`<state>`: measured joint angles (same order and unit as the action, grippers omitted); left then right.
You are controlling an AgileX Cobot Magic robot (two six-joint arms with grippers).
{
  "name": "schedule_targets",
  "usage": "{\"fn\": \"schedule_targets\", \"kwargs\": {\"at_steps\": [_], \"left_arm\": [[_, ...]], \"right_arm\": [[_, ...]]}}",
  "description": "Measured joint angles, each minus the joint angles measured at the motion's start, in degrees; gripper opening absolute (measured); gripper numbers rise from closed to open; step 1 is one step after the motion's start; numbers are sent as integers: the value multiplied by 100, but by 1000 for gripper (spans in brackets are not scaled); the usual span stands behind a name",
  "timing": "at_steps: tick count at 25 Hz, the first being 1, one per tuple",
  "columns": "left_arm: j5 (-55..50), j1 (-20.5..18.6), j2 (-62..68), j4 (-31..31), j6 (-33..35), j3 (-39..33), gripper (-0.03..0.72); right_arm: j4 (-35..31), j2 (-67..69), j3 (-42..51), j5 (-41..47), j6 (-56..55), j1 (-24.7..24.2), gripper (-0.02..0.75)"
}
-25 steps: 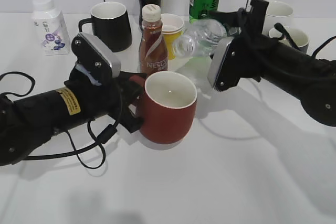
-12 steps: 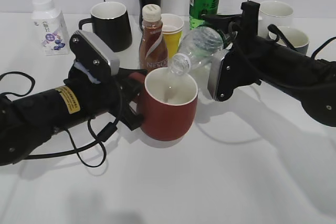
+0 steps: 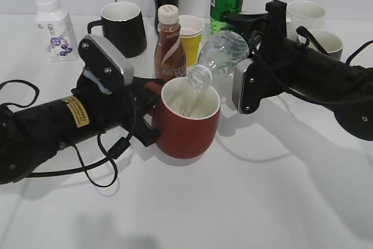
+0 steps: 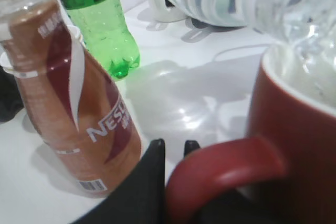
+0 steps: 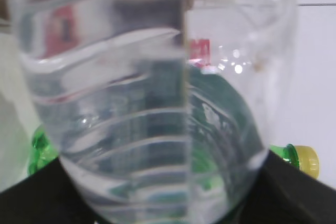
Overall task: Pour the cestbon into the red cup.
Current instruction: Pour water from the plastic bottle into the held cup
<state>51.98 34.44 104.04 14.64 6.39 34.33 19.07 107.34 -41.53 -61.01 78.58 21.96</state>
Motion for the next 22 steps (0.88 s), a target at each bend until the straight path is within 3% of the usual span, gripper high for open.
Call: {"fn": "schedule_targets", "kwargs": {"at_steps": [22], "left_arm": [[-241, -5, 0, 287, 17, 0, 70]], "right_arm": [[-131, 0, 0, -362, 906, 0, 477]]}}
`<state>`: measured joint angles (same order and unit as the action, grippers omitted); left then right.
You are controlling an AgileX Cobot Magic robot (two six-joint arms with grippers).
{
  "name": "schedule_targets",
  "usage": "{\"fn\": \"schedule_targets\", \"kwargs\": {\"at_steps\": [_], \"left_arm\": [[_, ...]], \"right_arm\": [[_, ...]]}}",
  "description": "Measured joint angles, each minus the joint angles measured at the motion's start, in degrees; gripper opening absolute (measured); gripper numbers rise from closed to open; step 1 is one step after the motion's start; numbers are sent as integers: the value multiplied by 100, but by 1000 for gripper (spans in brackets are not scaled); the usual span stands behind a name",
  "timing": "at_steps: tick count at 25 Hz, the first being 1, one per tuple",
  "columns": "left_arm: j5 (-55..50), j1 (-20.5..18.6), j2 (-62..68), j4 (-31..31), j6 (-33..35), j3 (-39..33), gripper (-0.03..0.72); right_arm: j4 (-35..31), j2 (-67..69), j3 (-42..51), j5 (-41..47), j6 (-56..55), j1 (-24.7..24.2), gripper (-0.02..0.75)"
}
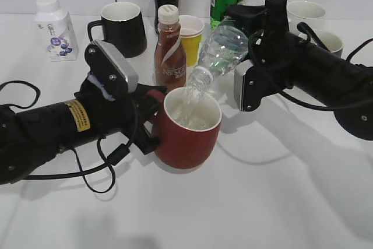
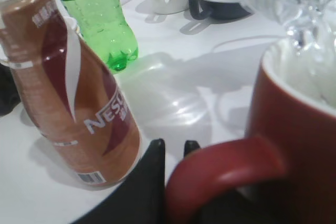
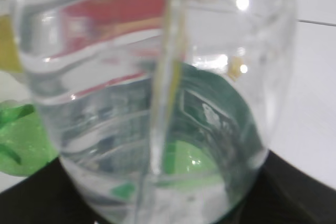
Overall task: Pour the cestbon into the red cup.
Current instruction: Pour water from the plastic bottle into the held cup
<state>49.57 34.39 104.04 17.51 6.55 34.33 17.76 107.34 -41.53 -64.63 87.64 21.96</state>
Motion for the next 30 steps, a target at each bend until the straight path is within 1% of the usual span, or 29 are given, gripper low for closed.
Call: {"fn": "schedule_targets", "kwargs": {"at_steps": [14, 18, 24, 30], "left_arm": [[-34, 0, 0, -5, 0, 0, 70], [-28, 0, 0, -177, 6, 0, 70], [299, 0, 0, -393, 11, 0, 70], [529, 0, 0, -538, 11, 0, 69]], "right_arm": [[-18, -13, 0, -23, 29, 0, 477], [-53, -13, 0, 0, -44, 0, 477], [-60, -19, 0, 300, -1111, 0, 477], [109, -19, 0, 563, -2916, 0, 477]]}}
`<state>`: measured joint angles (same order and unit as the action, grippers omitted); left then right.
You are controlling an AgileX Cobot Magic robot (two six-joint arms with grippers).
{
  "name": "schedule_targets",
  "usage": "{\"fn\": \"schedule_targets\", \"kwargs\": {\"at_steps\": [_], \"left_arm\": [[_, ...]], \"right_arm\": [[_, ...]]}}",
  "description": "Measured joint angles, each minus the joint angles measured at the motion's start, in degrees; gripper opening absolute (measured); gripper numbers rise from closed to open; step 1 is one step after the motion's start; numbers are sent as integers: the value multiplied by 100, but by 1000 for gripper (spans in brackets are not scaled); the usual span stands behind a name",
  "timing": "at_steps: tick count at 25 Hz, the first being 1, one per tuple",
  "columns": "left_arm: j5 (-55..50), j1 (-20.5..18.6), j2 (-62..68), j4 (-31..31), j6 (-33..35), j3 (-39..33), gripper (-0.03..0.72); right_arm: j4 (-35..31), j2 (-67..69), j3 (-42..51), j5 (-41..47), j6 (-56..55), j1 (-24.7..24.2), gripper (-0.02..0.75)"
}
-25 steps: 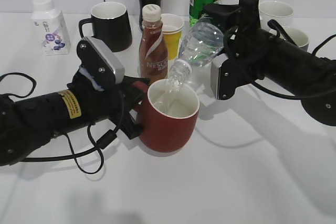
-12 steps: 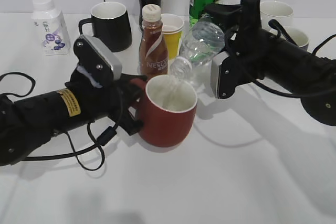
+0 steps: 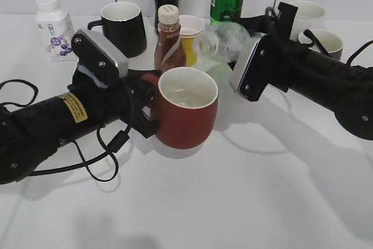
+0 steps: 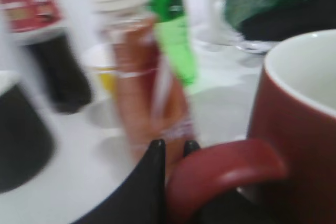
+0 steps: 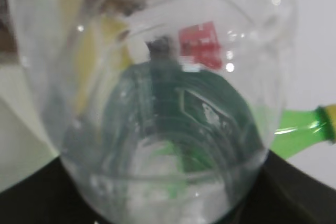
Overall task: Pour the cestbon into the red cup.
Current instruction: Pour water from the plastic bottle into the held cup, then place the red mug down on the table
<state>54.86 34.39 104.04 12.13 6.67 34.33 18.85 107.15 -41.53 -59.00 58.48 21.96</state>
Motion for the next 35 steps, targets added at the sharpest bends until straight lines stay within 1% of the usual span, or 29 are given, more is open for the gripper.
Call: {"fn": "schedule_targets", "kwargs": {"at_steps": [4, 7, 10, 12, 16, 19, 21, 24, 27, 30, 32, 35], "left_arm": [[116, 0, 6, -185, 0, -52, 69], [390, 0, -19, -589, 76, -272, 69], [724, 0, -222, -1213, 363, -597, 68], [820, 0, -432, -1811, 604, -713, 69], [1031, 0, -626, -2862, 1104, -732, 69], [1050, -85, -626, -3361, 1206, -737, 69], [1034, -237, -626, -3478, 1214, -742, 69], [1027, -612, -615, -3483, 1218, -742, 69], [1074, -1025, -486, -3425, 1218, -701, 69], [1056, -1334, -234, -3294, 1218, -616, 69], [1033, -1422, -32, -3235, 1213, -449, 69], [1021, -1427, 290, -3057, 1213, -121, 69]], "right_arm": [[70, 0, 0, 41, -1594, 0, 477], [98, 0, -13, 41, -3091, 0, 477], [132, 0, -106, 36, -4327, 0, 477], [131, 0, -235, 36, -4955, 0, 477], [-157, 0, -441, 31, -6018, 0, 477], [-507, 0, -520, 20, -6294, 0, 477], [-838, 0, -540, 12, -6334, 0, 477], [-1124, 0, -547, 72, -6353, 0, 477], [-1247, 0, -547, 283, -6359, 0, 477], [-1407, 0, -547, 344, -6359, 0, 477], [-1552, 0, -547, 363, -6365, 0, 477], [-1568, 0, -547, 450, -6365, 0, 477]]}}
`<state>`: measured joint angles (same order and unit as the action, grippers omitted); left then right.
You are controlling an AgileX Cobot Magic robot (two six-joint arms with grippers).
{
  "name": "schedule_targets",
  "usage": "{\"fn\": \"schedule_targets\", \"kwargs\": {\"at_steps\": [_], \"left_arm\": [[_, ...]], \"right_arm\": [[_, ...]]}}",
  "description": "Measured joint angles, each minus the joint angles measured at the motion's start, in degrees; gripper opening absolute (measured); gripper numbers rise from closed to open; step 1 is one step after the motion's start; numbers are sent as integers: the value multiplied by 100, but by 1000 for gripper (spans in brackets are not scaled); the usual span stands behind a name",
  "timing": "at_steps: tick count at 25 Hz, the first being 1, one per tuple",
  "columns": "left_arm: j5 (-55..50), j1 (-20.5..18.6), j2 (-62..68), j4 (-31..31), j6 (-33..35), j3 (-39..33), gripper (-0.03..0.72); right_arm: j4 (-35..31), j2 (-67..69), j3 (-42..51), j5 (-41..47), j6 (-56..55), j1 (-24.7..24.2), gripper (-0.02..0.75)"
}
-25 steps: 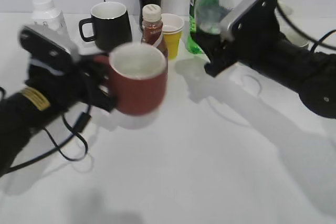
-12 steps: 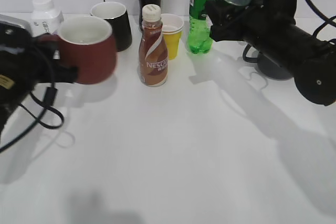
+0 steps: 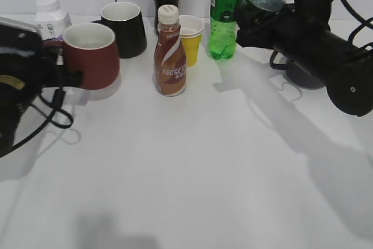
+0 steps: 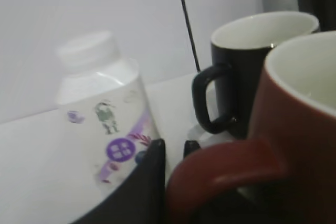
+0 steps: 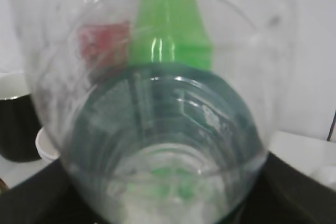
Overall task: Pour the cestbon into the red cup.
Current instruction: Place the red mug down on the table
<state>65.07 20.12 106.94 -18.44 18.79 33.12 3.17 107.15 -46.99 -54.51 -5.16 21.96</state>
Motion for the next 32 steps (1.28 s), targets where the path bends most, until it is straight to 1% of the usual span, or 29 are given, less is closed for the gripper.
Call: {"fn": "schedule_targets", "kwargs": {"at_steps": [4, 6, 10, 14, 15, 20, 22, 26, 32], "left_arm": [[39, 0, 434, 184, -11, 381, 69], [38, 0, 646, 205, -131, 506, 69], [46, 0, 948, 204, -500, 557, 67], [143, 0, 1023, 211, -608, 559, 76], [170, 0, 1030, 228, -624, 565, 89], [260, 0, 1036, 207, -676, 558, 264], [363, 12, 1030, 172, -697, 469, 299], [388, 114, 812, 121, -712, 201, 319], [383, 410, 318, -124, -712, -304, 321]], "right_arm": [[0, 0, 0, 159, 0, 0, 477], [13, 0, 0, 240, 0, 0, 477], [45, 0, 0, 298, 0, 0, 477], [135, 0, 0, 359, 0, 0, 477], [174, 0, 0, 391, 0, 0, 477], [369, 0, 0, 577, 0, 0, 477], [479, 53, -6, 595, 0, 0, 477], [558, 332, -63, 622, -50, 0, 477], [731, 858, -320, 608, -74, 0, 477]]}}
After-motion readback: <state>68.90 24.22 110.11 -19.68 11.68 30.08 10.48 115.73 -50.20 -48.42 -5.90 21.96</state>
